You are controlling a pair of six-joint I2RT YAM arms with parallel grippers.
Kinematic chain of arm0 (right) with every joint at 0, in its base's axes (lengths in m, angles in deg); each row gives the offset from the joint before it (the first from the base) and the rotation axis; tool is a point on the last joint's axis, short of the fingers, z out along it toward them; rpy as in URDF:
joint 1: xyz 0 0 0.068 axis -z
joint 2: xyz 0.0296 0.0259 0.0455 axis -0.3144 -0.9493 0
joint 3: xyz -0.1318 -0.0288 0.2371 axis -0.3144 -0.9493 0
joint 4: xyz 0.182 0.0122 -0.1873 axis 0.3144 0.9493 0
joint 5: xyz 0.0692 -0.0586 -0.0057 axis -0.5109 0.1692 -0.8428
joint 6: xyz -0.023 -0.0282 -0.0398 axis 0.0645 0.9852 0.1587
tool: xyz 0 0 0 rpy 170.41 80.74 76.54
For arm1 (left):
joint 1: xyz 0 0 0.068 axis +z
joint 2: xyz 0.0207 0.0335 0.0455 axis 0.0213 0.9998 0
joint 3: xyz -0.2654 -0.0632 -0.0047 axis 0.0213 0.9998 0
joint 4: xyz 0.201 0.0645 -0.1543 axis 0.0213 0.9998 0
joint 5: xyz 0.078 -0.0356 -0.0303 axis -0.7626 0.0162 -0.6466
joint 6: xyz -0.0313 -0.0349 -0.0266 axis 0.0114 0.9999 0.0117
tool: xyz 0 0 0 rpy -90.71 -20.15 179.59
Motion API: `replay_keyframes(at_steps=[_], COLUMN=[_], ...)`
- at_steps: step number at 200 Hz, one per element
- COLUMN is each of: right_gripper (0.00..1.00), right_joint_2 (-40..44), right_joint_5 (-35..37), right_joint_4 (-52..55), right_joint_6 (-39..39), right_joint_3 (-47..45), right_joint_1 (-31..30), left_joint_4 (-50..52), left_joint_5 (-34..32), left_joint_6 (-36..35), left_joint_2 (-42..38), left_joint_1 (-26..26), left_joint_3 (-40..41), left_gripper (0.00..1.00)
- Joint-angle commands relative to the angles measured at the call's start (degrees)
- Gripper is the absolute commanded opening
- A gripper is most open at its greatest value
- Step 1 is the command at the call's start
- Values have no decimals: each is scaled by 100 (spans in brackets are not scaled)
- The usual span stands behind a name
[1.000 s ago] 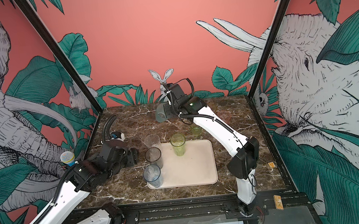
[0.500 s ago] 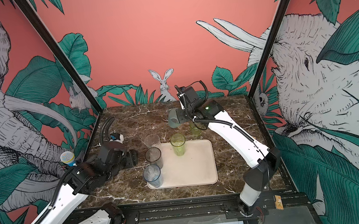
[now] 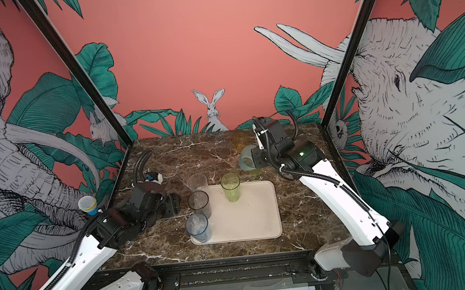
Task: Place the glasses into the tray
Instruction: Place the glass on the tray.
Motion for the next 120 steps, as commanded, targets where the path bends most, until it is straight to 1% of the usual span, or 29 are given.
replay_keyframes(at_steps=[1,54,95,114,120], right_gripper=[0,0,0,0,0], right_joint_2=[332,843,1120,1217,1243], right_joint_5=[248,299,-19,-55,-58], right_joint_4=[114,312,201,50,-6], right_joint_6=[188,396,200,50,-12], right_joint_3=[-196,-886,-1598,-1895,-2152], right_joint_1=[28,27,9,-26,-35], left_joint_4=[-109,-154,-180,-163,-154], left_joint_5=[-11,3,6,16,16], left_joint_6=[82,81,115,113,117], left_joint_2=[19,106,115,123,122], left_joint_1=[19,19,19,19,19], left_joint_3=[7,1,42,42,39], left_gripper=[71,71,71,71,71])
